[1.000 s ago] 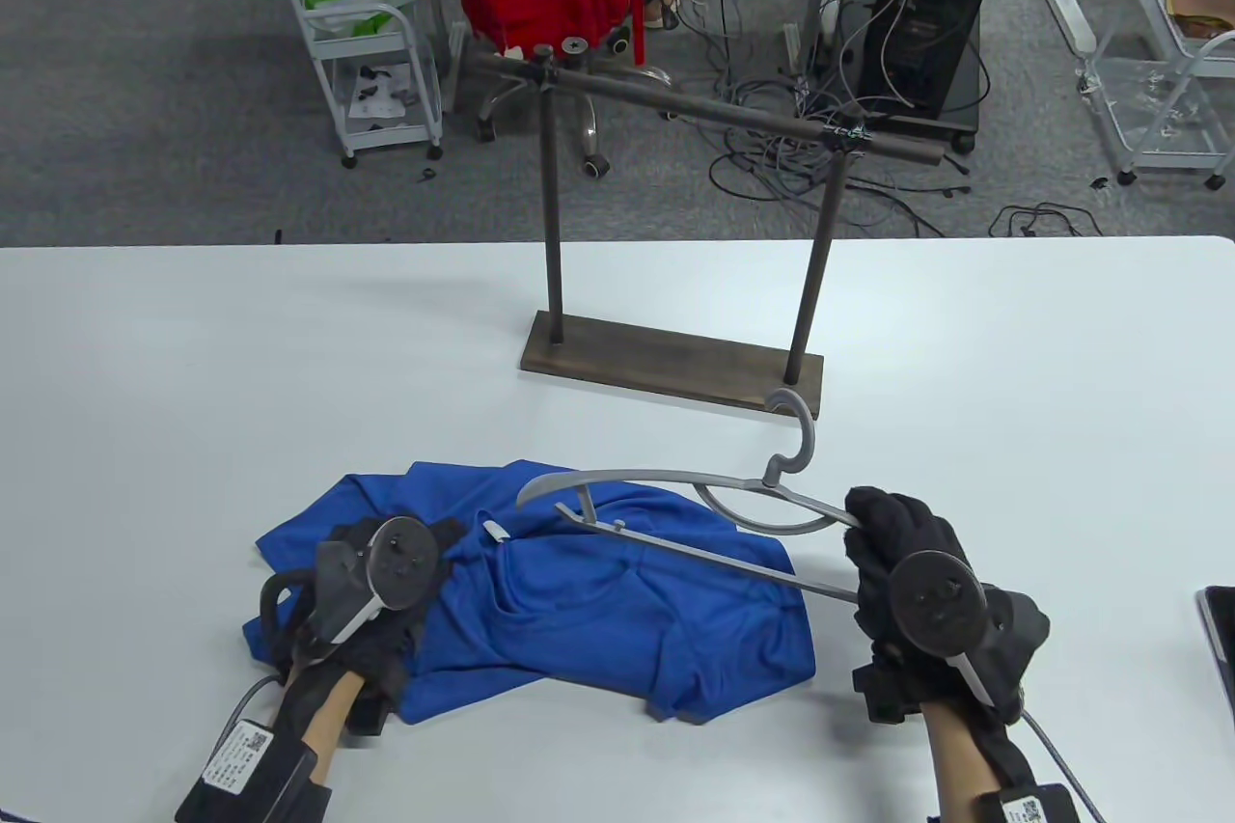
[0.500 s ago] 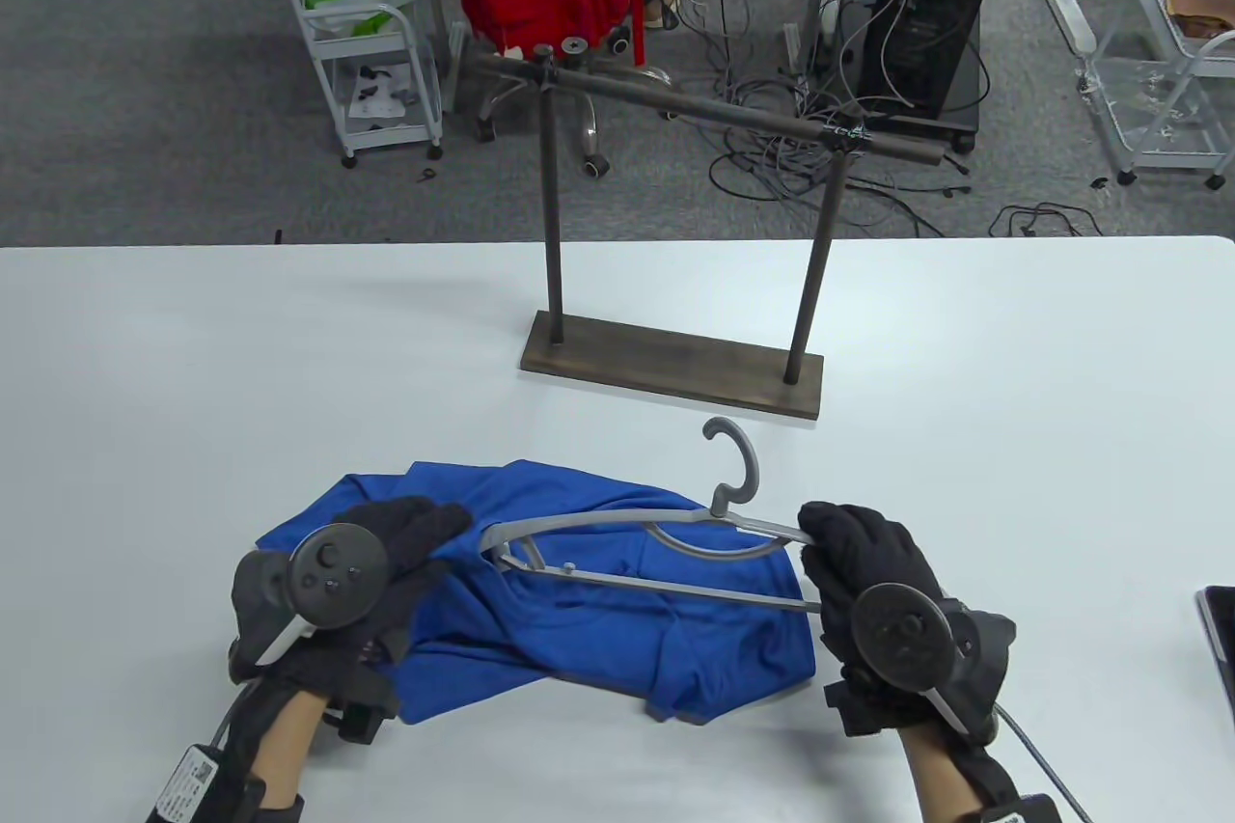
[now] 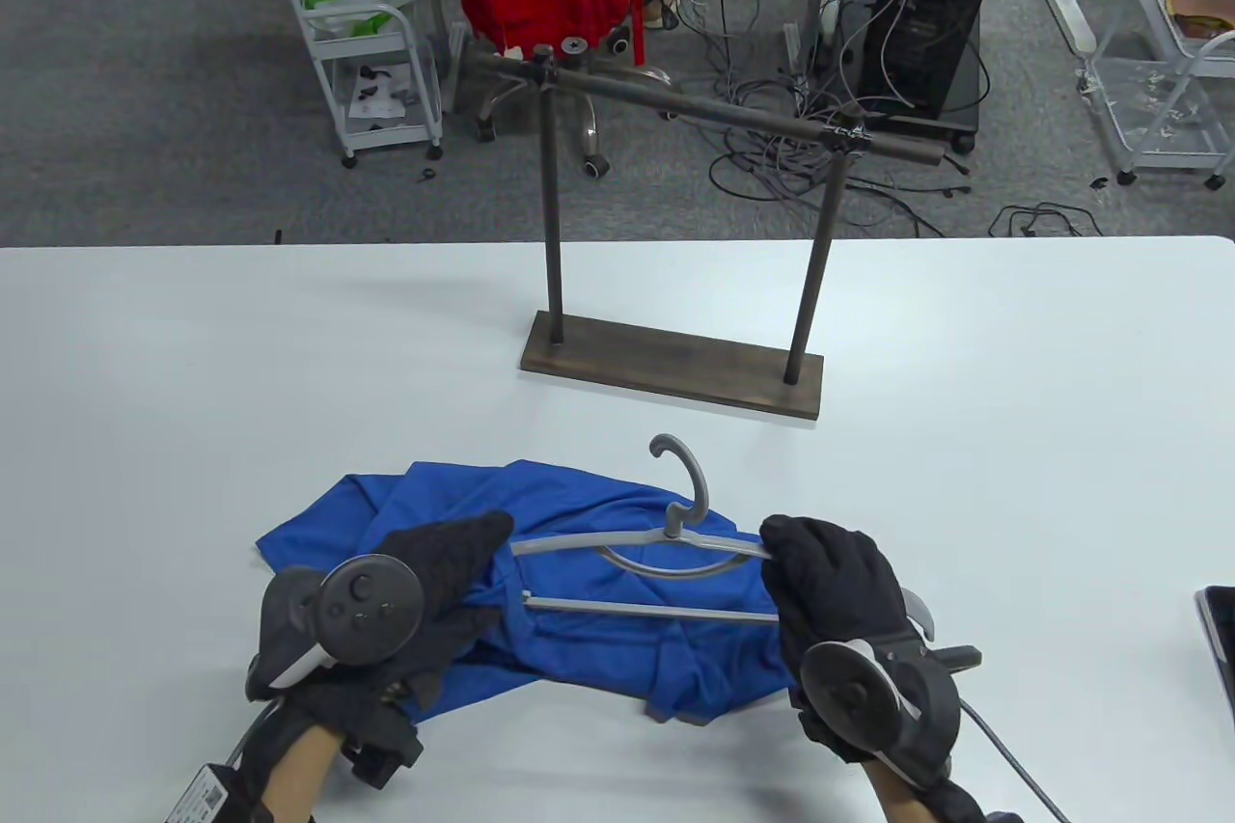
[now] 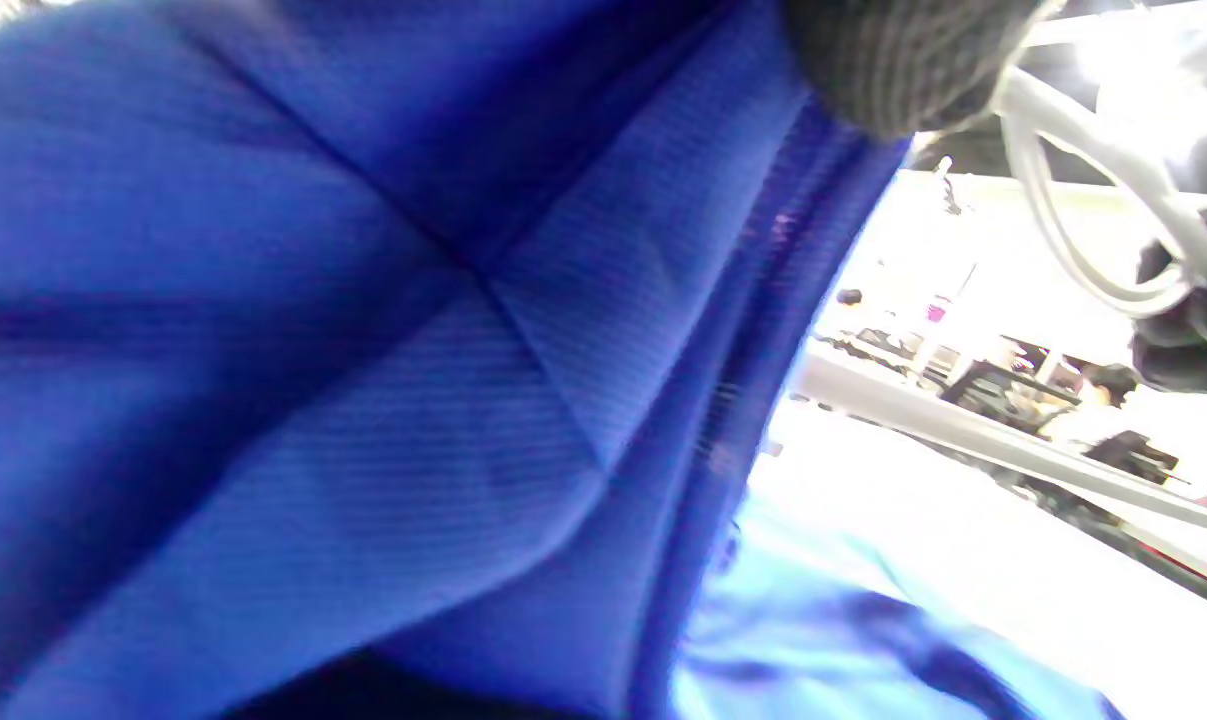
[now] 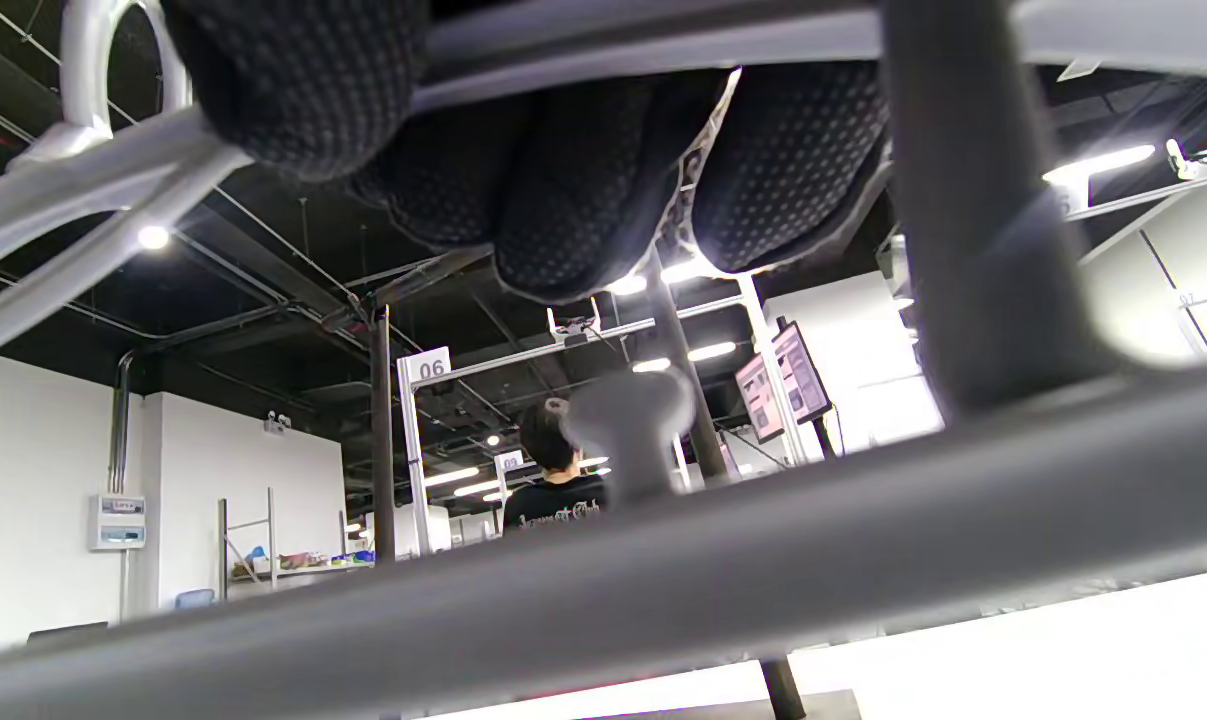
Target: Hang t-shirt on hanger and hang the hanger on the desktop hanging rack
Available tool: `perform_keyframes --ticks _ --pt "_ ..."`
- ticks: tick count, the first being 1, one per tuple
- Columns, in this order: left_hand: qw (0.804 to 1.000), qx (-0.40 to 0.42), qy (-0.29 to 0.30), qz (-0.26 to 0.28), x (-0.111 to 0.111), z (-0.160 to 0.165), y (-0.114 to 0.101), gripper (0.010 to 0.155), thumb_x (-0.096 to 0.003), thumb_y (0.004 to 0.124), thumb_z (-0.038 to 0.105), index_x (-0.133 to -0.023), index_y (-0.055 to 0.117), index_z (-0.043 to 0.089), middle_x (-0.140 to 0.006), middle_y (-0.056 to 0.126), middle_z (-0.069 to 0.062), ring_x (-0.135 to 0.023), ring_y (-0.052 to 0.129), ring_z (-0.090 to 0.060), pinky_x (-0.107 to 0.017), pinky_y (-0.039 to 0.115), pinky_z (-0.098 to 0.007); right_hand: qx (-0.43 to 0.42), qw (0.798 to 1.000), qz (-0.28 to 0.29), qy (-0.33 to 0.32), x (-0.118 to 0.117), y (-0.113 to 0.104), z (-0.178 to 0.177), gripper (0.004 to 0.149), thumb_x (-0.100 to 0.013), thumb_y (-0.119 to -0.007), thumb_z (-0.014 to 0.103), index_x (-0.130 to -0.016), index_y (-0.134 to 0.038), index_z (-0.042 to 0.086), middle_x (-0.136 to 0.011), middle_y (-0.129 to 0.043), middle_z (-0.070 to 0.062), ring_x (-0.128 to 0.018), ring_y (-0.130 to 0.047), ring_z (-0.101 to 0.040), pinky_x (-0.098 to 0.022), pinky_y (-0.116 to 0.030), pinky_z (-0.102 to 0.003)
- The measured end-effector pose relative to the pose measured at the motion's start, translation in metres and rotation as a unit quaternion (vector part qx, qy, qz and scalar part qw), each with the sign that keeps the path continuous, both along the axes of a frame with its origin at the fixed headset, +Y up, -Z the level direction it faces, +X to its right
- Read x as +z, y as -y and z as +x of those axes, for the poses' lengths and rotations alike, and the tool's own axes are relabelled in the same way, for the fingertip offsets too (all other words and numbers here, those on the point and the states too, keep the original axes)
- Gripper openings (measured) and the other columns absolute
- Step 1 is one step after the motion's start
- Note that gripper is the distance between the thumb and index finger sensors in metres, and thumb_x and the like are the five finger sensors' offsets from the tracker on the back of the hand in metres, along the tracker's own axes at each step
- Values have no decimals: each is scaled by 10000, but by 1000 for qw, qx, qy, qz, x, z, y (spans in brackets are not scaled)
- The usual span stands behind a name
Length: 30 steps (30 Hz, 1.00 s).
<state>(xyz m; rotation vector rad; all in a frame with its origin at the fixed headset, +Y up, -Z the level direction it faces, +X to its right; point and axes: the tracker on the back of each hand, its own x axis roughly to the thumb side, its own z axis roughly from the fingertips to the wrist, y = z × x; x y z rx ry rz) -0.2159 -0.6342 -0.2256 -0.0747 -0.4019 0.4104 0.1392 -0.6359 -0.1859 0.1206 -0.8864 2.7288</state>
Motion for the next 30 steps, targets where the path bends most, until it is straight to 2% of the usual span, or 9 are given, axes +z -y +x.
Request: perform_keyframes --ticks 3,7,13,17,21,25,28,30 --pt "999 28 4 17 4 6 -2 730 -439 706 553 -1106 415 487 -1151 704 111 -1065 761 -194 -833 566 -591 16 1000 4 -10 2 0 -5 442 -455 -752 400 -893 -704 359 -868 -836 76 -733 -944 -144 -658 -824 -495" --pt "998 29 7 60 12 17 -3 607 -447 710 519 -1042 595 489 -979 877 154 -887 922 -139 -808 640 -554 27 998 16 -53 9 1 -21 440 -452 -761 397 -888 -713 360 -867 -837 72 -733 -942 -149 -656 -824 -494" --pt "997 16 29 66 23 38 -2 586 -441 701 547 -1021 629 500 -916 908 183 -825 948 -104 -817 656 -524 82 992 39 -92 21 4 -52 440 -454 -766 401 -889 -714 359 -867 -838 71 -731 -943 -147 -651 -829 -480" --pt "995 9 21 93 28 41 -2 596 -440 695 557 -1027 618 483 -888 905 199 -794 950 -79 -821 667 -503 90 990 46 -94 22 4 -57 438 -460 -756 403 -893 -708 361 -869 -835 75 -734 -942 -146 -657 -826 -470" --pt "994 11 6 104 28 40 -6 590 -444 698 562 -1025 617 501 -878 894 208 -788 934 -69 -826 660 -495 86 991 38 -96 23 4 -58 462 -481 -720 417 -935 -673 346 -924 -796 60 -808 -905 -174 -691 -779 -495" --pt "992 20 -20 126 27 33 -11 590 -442 696 560 -1024 618 502 -871 891 208 -780 931 -74 -817 669 -495 126 986 43 -96 29 3 -65 608 -482 -680 474 -1048 -519 323 -1088 -638 20 -999 -732 -258 -760 -642 -557" --pt "990 25 -39 136 24 27 -16 592 -442 700 550 -1026 623 489 -868 894 193 -775 931 -87 -807 672 -503 175 977 91 -85 37 3 -74 661 -480 -665 502 -1076 -446 318 -1147 -532 11 -1068 -605 -293 -787 -563 -569" --pt "987 18 -53 149 23 24 -19 595 -442 702 549 -1028 623 482 -868 894 191 -772 931 -90 -803 676 -503 207 967 127 -77 44 3 -80 667 -478 -657 514 -1076 -434 321 -1156 -508 19 -1079 -586 -286 -793 -558 -558"
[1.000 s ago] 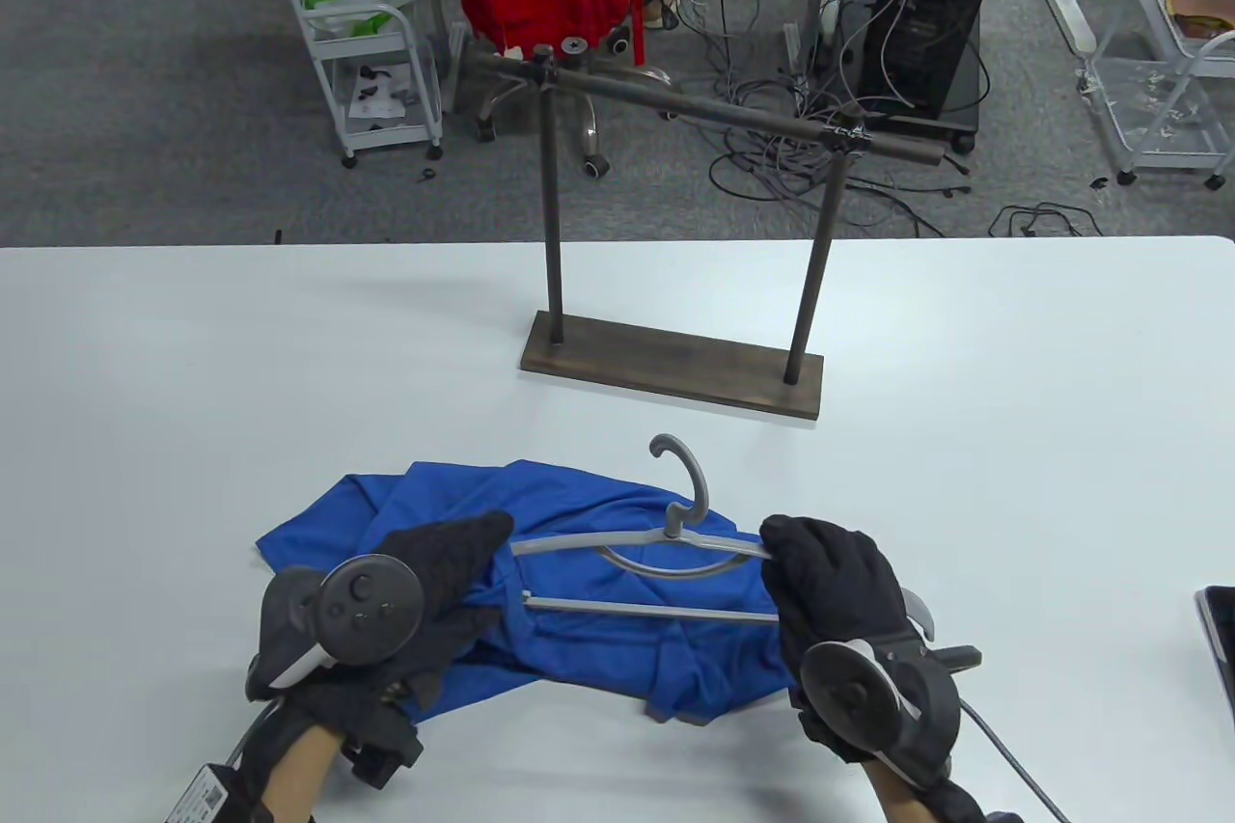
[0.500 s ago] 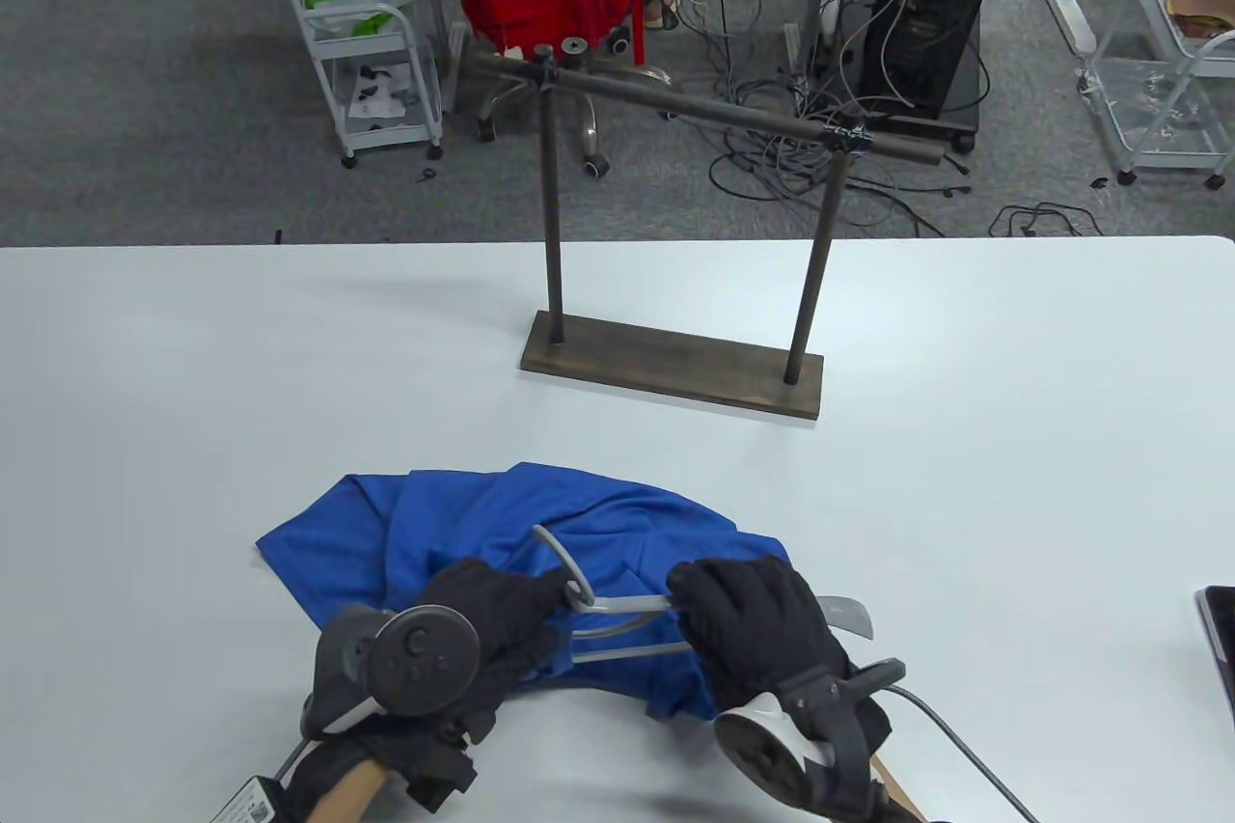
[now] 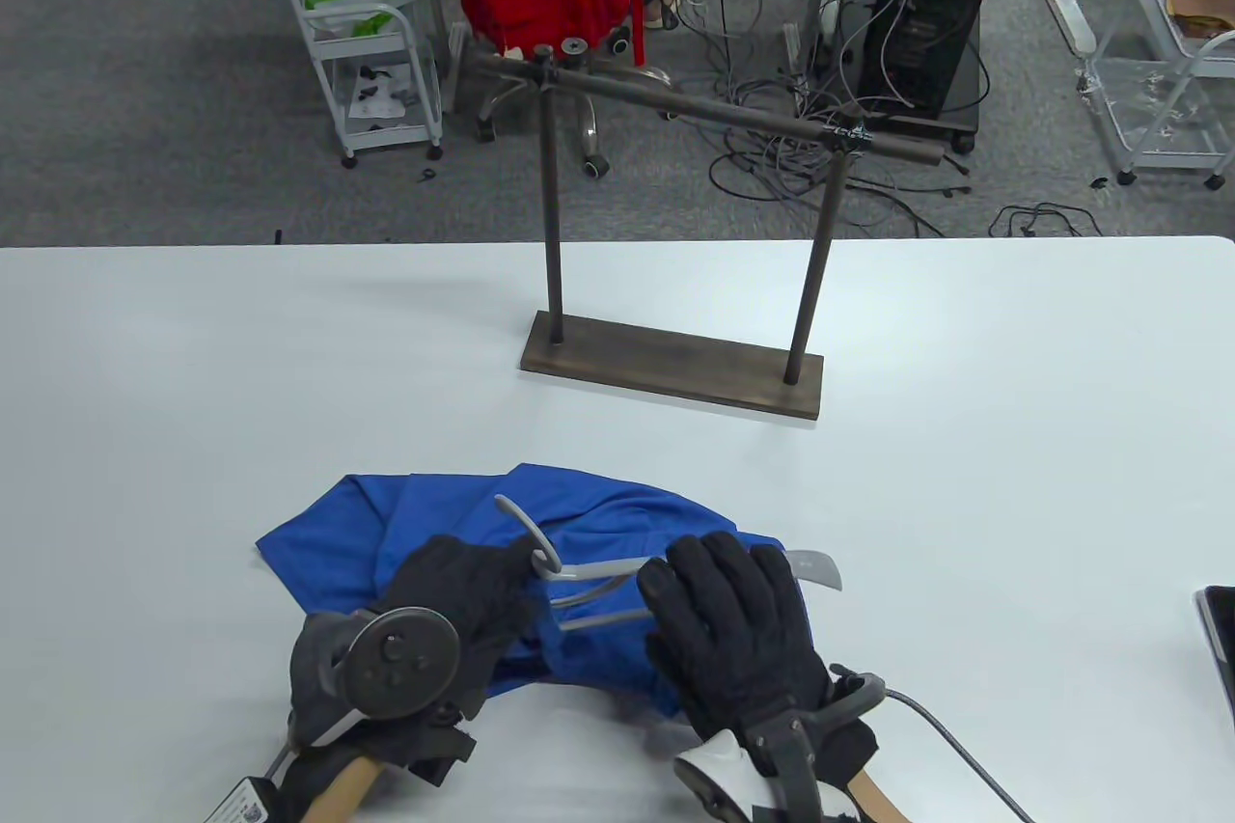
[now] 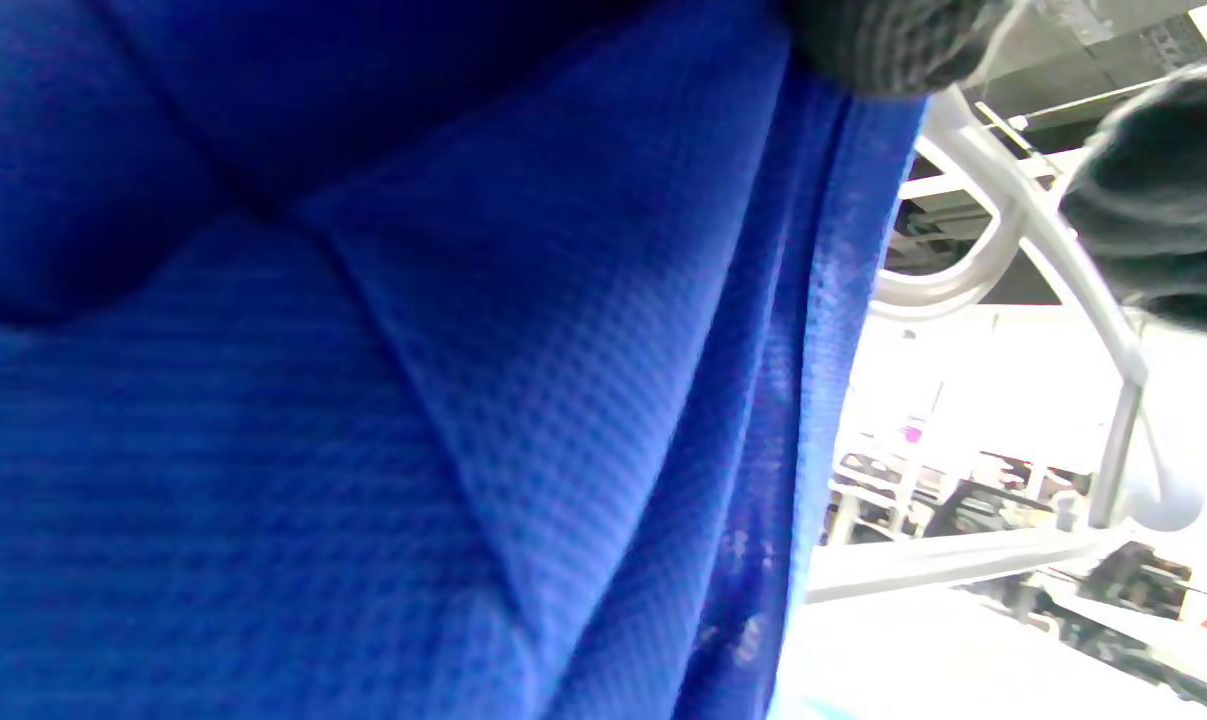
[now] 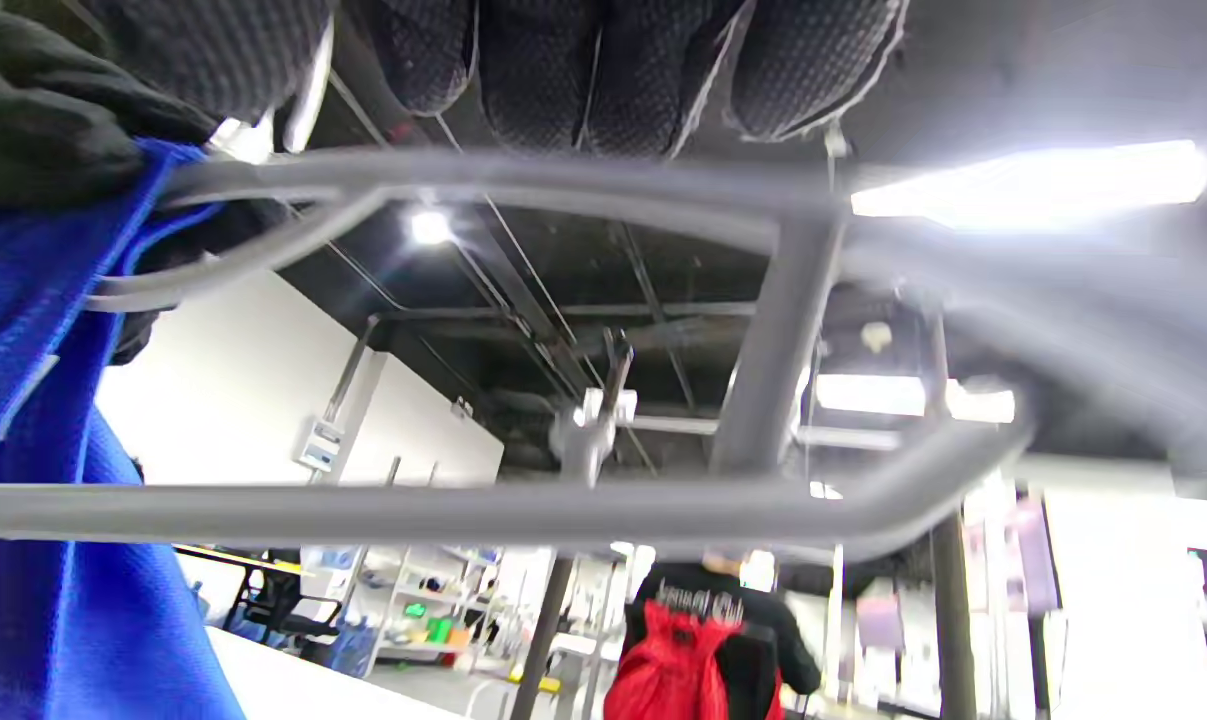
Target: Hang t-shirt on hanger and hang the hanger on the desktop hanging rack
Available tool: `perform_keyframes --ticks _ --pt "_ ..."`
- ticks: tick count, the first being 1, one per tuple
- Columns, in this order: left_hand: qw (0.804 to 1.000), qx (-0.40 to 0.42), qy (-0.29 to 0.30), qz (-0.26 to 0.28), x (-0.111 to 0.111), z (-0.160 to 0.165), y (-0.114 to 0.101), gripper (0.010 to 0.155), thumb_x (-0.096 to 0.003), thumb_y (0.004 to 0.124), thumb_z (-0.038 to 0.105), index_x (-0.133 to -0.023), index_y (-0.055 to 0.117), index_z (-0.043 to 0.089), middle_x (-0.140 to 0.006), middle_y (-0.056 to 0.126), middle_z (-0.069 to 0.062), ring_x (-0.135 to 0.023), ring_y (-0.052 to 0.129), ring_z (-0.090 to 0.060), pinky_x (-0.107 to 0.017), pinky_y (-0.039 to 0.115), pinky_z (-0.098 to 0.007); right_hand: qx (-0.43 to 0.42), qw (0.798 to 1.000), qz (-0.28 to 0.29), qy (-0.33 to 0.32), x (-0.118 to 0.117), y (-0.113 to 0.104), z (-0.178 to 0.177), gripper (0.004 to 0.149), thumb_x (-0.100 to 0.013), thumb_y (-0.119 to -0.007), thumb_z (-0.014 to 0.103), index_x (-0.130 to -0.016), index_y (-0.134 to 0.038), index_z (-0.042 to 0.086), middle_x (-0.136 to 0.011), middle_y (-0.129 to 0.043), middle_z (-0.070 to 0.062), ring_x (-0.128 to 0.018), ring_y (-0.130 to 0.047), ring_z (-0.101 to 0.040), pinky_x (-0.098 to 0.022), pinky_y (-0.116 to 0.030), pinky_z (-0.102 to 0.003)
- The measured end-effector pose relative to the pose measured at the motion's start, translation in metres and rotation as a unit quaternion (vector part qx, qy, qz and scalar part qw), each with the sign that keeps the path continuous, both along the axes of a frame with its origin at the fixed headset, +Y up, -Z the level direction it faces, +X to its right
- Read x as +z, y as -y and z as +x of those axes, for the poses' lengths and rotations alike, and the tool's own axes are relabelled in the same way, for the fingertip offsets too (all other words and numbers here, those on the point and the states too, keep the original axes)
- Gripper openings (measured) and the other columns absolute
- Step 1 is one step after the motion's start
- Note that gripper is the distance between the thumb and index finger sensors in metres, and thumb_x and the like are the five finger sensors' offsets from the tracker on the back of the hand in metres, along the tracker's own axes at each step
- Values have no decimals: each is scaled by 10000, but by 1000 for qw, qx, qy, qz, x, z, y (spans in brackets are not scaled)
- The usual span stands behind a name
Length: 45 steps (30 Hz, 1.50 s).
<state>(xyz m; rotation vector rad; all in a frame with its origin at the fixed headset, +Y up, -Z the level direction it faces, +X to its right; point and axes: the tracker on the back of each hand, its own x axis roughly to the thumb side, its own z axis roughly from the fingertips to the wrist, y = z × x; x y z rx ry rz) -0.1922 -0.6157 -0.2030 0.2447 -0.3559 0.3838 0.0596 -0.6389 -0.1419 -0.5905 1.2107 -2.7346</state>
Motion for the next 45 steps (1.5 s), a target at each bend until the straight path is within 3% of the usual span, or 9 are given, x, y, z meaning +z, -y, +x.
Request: perform_keyframes --ticks 3,5,10,12,19,23,27,39,45 --pt "1000 8 -17 18 0 -5 -5 598 -441 701 551 -1029 618 481 -864 894 194 -767 934 -87 -797 683 -500 25 997 44 -54 9 1 -8 578 -476 -666 490 -1021 -557 334 -1043 -702 67 -946 -790 -192 -748 -703 -472" --pt "999 23 -16 23 2 -8 -9 601 -441 702 549 -1031 619 474 -863 895 189 -766 934 -92 -794 683 -503 38 996 20 -84 8 5 -11 478 -459 -675 494 -913 -726 354 -832 -913 116 -703 -982 -114 -607 -862 -382" --pt "997 56 -3 54 16 -12 -26 603 -445 701 547 -1036 622 459 -856 901 182 -755 939 -97 -784 691 -506 29 993 -87 -68 -12 18 -11 509 -450 -693 486 -912 -762 284 -655 -999 91 -493 -1047 -118 -455 -912 -384" --pt "996 68 5 65 22 -12 -32 604 -445 702 547 -1037 621 457 -853 903 179 -751 941 -99 -780 693 -507 37 988 -138 -50 -19 21 -11 547 -452 -687 491 -955 -716 279 -666 -995 84 -502 -1044 -128 -461 -907 -390" --pt "992 92 40 77 38 -7 -43 610 -449 695 554 -1045 610 455 -854 900 185 -749 940 -92 -785 695 -499 36 954 -284 -88 -30 32 -16 712 -449 -681 521 -1073 -372 370 -771 -940 76 -560 -1029 -142 -505 -886 -394" --pt "991 97 48 75 40 -5 -43 611 -450 694 555 -1047 605 458 -856 898 188 -751 939 -90 -786 694 -498 41 933 -335 -127 -29 37 -20 643 -447 -720 483 -1038 -473 420 -751 -951 73 -542 -1031 -155 -503 -880 -407" --pt "991 105 57 62 39 -4 -42 611 -454 690 559 -1050 595 463 -860 893 193 -758 934 -84 -792 692 -493 73 919 -371 -112 -31 44 -24 633 -446 -719 491 -1036 -509 399 -741 -961 56 -532 -1033 -170 -494 -878 -418" --pt "983 155 82 45 38 -14 -43 610 -463 682 557 -1056 575 467 -872 876 197 -766 921 -81 -804 683 -487 88 916 -391 -1 -58 53 -6 658 -455 -680 532 -1062 -501 350 -740 -950 43 -502 -1033 -175 -467 -878 -424" --pt "983 159 61 68 35 -24 -44 607 -452 696 541 -1045 602 453 -857 889 183 -748 931 -96 -791 687 -499 77 931 -346 84 -67 45 12 613 -460 -677 537 -1035 -569 352 -744 -944 46 -502 -1029 -168 -469 -878 -424"
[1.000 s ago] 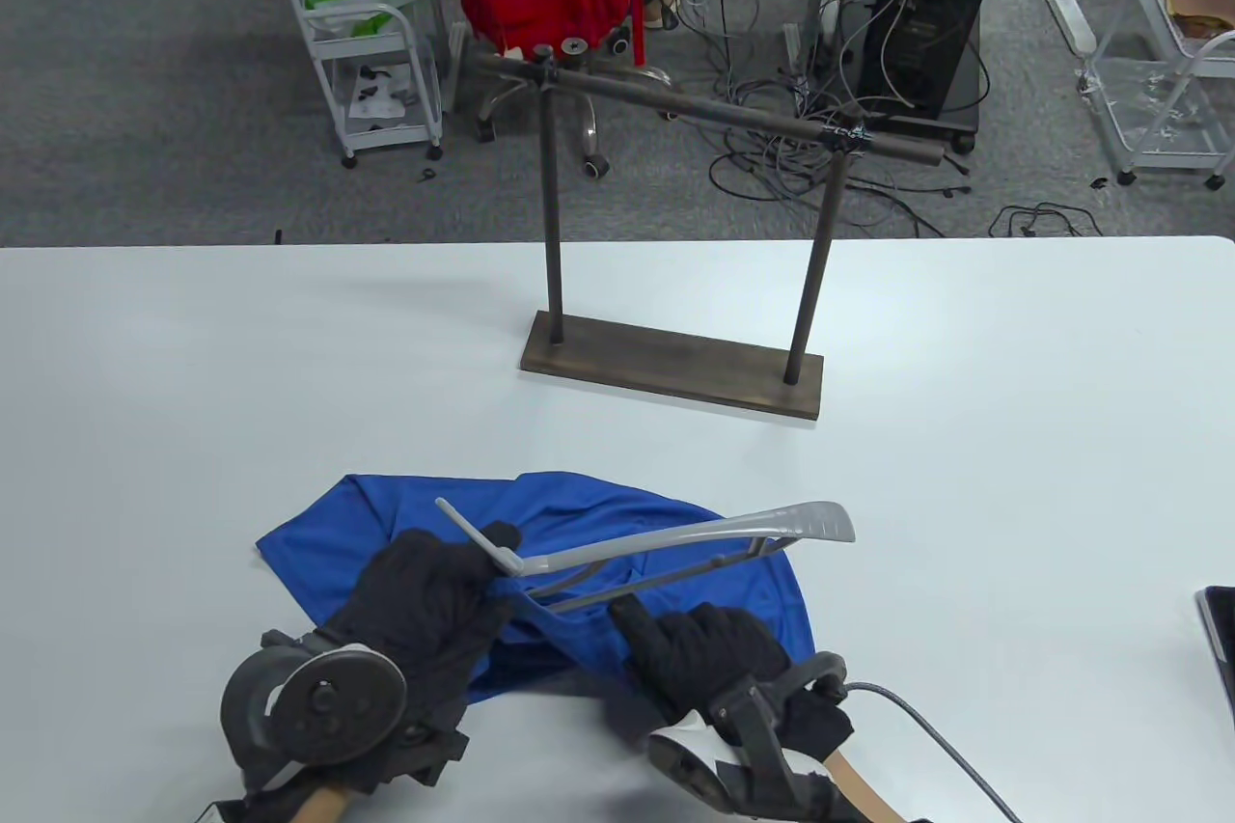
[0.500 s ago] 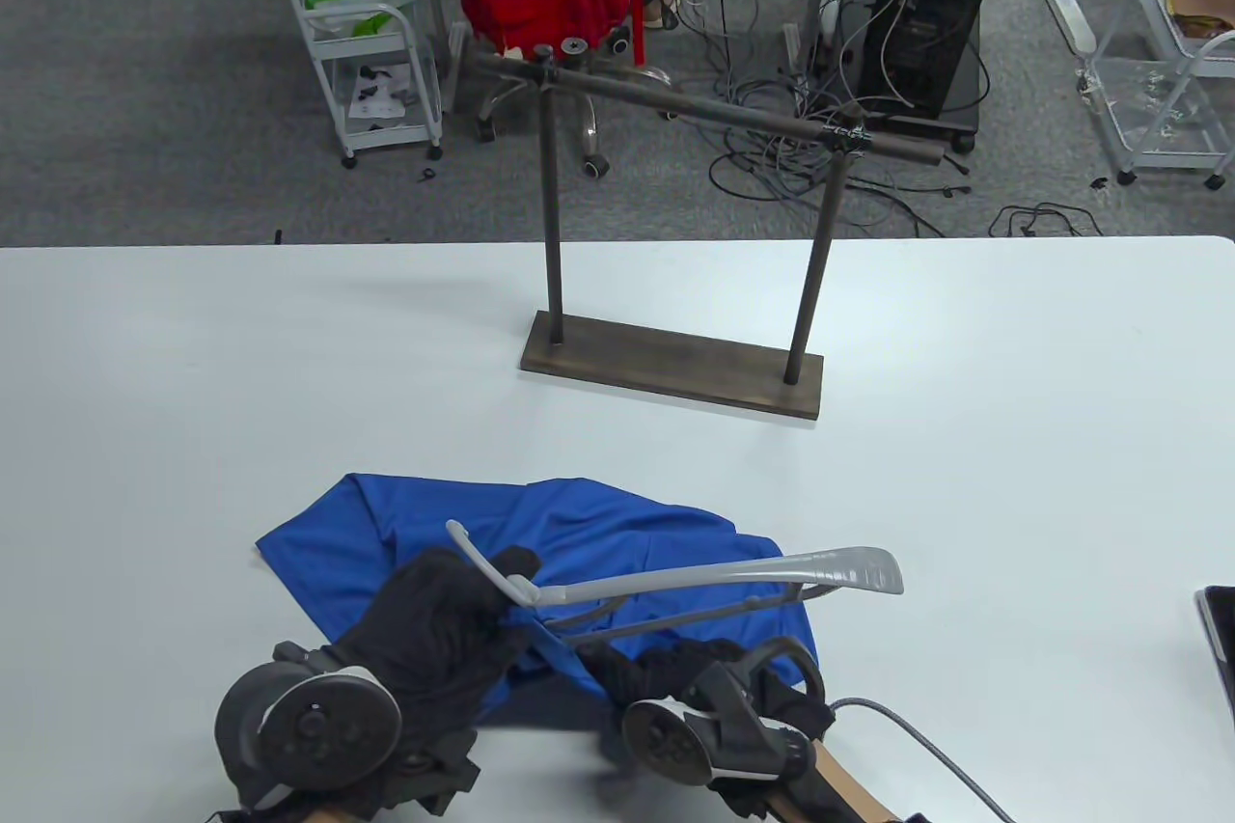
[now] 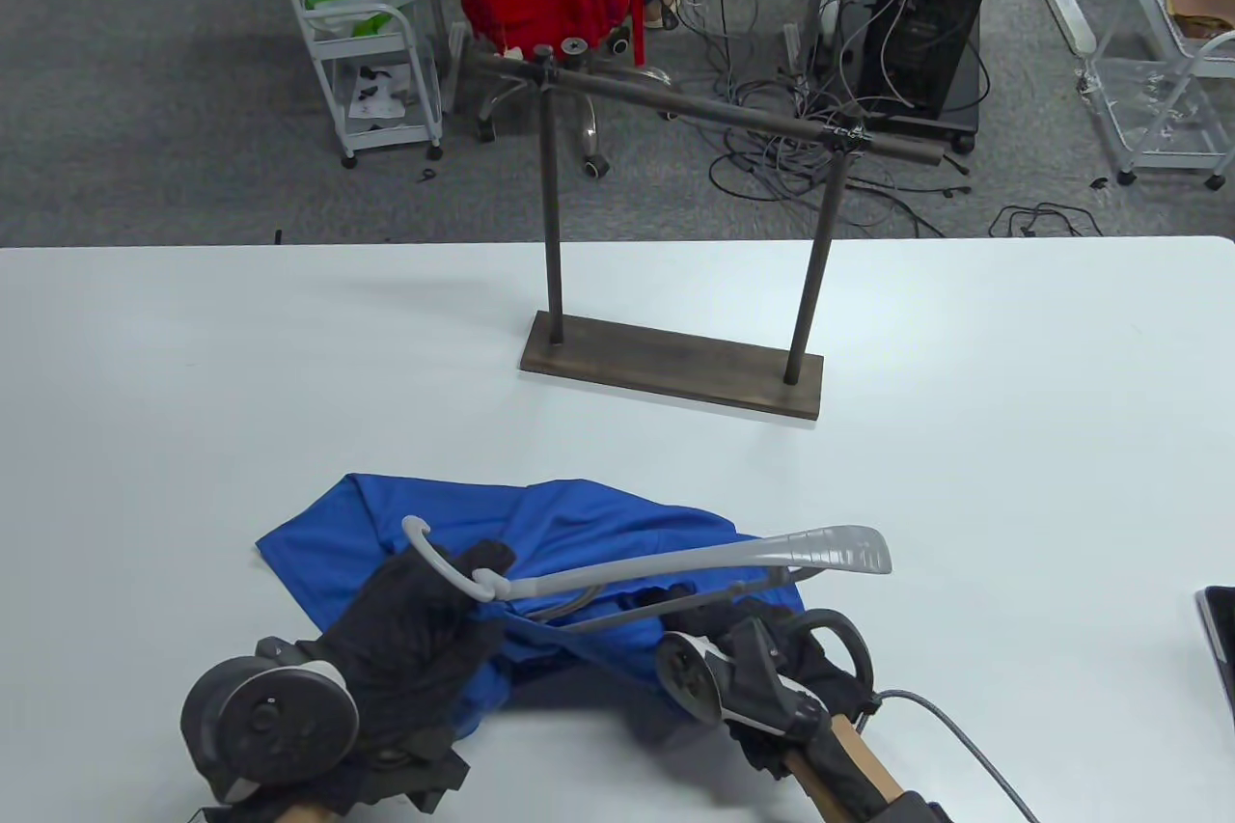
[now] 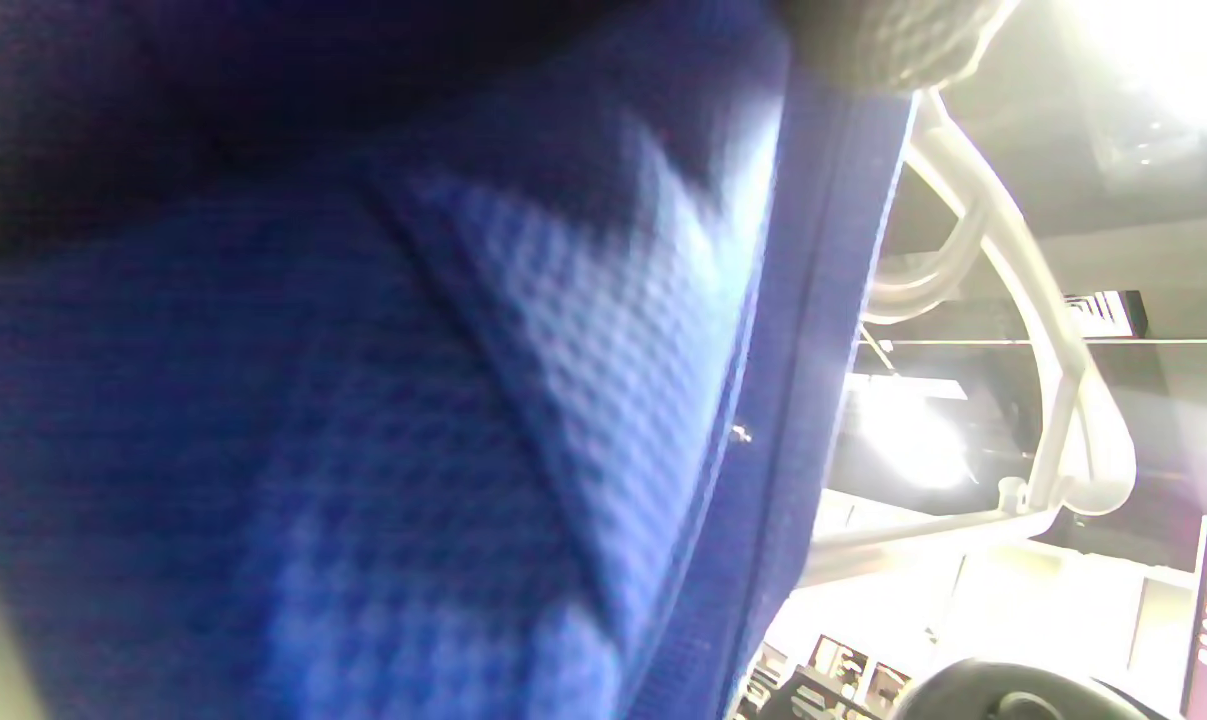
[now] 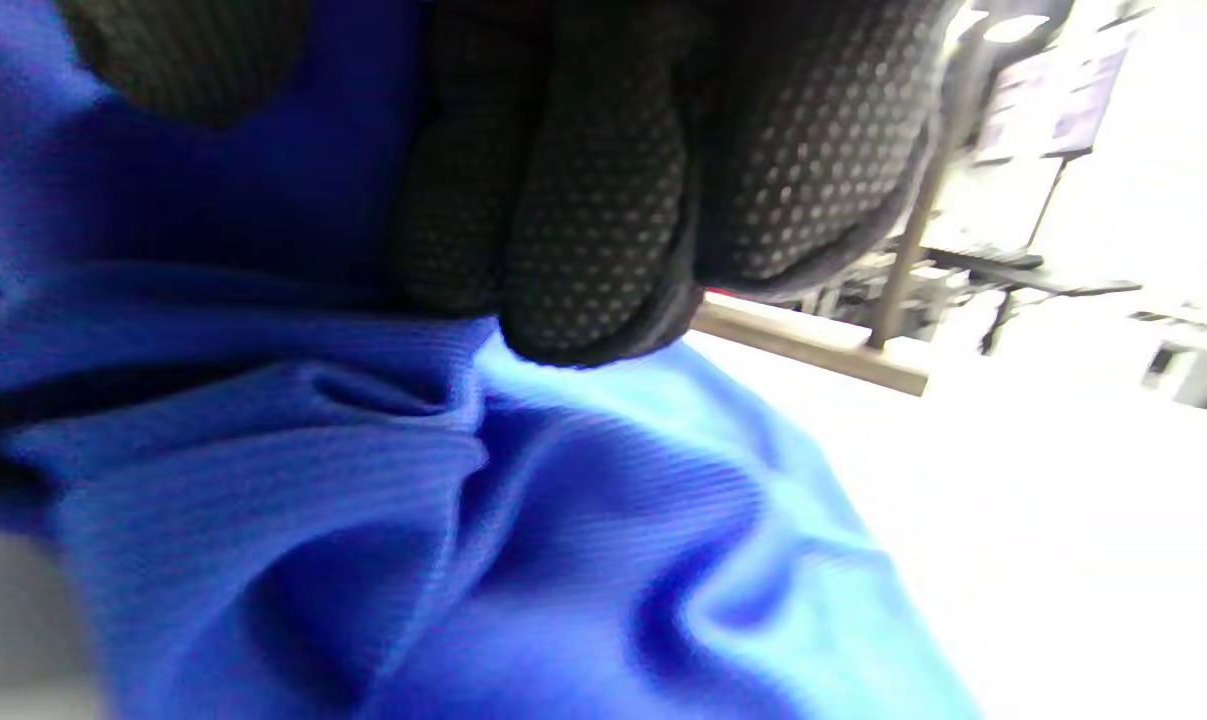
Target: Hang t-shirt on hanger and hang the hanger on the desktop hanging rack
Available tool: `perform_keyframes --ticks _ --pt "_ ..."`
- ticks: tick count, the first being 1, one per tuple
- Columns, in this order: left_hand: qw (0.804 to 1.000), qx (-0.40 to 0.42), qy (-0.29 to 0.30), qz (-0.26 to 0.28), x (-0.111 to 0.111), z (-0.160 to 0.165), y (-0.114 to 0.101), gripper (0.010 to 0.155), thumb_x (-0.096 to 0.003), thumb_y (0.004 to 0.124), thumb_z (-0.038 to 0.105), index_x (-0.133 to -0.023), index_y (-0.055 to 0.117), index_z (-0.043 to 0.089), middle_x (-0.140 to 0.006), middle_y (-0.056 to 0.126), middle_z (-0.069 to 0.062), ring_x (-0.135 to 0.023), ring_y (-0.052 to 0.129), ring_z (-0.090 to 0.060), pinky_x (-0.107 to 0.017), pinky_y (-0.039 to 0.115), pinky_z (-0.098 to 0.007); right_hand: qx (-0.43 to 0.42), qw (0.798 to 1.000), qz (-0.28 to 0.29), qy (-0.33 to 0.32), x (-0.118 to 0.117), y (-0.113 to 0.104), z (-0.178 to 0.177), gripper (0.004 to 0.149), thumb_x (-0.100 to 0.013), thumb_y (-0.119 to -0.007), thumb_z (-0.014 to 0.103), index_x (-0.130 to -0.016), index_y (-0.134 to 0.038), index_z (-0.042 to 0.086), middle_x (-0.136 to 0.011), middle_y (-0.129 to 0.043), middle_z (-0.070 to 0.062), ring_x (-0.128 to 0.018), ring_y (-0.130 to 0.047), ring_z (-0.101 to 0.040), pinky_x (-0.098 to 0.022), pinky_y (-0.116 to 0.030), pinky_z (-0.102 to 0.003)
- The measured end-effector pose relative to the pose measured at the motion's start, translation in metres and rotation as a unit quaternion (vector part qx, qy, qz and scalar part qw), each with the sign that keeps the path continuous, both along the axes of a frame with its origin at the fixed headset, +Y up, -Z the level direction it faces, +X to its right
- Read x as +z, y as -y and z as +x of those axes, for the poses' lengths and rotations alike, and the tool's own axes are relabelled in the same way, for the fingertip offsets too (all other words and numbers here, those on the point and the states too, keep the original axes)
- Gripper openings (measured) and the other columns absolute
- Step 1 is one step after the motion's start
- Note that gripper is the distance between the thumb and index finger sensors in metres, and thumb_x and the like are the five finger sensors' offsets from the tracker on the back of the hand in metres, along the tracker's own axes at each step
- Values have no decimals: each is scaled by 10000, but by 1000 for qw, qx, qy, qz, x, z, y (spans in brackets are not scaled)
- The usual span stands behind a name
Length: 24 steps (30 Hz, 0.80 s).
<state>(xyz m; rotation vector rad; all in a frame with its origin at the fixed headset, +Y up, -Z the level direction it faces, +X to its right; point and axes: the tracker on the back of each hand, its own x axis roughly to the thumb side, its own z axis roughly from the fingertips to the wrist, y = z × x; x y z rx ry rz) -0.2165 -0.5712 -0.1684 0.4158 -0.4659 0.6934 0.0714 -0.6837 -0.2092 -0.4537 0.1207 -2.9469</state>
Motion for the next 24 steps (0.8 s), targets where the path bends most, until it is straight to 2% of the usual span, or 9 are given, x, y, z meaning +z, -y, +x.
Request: perform_keyframes --ticks 5,7,10,14,18,24 --pt "999 -3 -41 7 -15 -20 5 578 -437 696 525 -1006 652 428 -837 897 179 -730 941 -101 -771 700 -507 -103 991 83 34 -3 -24 33 564 -463 -676 532 -1001 -601 382 -797 -913 45 -568 -1016 -174 -517 -869 -440" --pt "999 -8 -46 -3 -23 -28 9 575 -436 686 513 -1004 643 430 -847 886 180 -745 932 -102 -776 692 -509 -171 978 111 36 -4 -33 52 514 -467 -680 519 -967 -636 409 -826 -897 37 -605 -1005 -190 -550 -855 -465" --pt "998 -24 -47 -22 -34 -34 16 575 -430 680 502 -1001 629 459 -865 868 195 -770 915 -93 -796 675 -505 -228 962 143 33 -2 -44 71 454 -468 -687 509 -914 -687 427 -850 -881 34 -635 -993 -201 -578 -842 -482" --pt "996 -40 -62 -44 -44 -34 24 568 -422 669 496 -988 622 499 -876 855 221 -782 905 -75 -810 669 -494 -235 955 179 26 1 -51 83 404 -461 -698 506 -856 -733 428 -849 -880 41 -642 -992 -195 -590 -840 -486" --pt "994 -55 -82 -42 -49 -38 28 562 -409 672 493 -969 637 519 -869 865 240 -720 938 -64 -802 689 -473 -237 951 199 26 4 -56 89 384 -455 -708 509 -829 -752 433 -849 -879 43 -646 -991 -200 -594 -836 -495" --pt "990 -86 -90 -61 -58 -40 34 556 -402 672 488 -955 648 538 -868 866 246 -708 940 -65 -794 702 -465 -233 945 227 24 8 -63 94 371 -446 -721 516 -806 -770 440 -852 -877 38 -654 -989 -206 -599 -833 -504"
